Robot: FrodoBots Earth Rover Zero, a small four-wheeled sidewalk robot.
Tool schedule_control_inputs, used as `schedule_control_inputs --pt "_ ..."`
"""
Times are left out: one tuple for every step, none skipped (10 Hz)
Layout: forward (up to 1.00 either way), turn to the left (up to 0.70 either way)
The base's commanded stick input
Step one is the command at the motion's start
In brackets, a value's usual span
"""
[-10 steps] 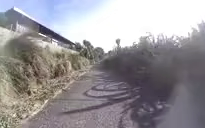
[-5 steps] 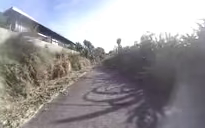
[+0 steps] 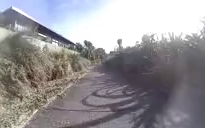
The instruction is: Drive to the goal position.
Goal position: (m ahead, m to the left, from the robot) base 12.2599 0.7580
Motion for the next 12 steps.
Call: schedule_control_inputs --pt "0.21 0.0" --pt "0.21 0.0" --pt "0.21 0.0" --pt "0.21 0.0" --pt "0.21 0.0" --pt "0.21 0.0" --pt "0.21 0.0" --pt "0.21 0.0" --pt "0.21 0.0" --pt "0.21 0.0" --pt "0.21 0.0" --pt "0.21 0.0"
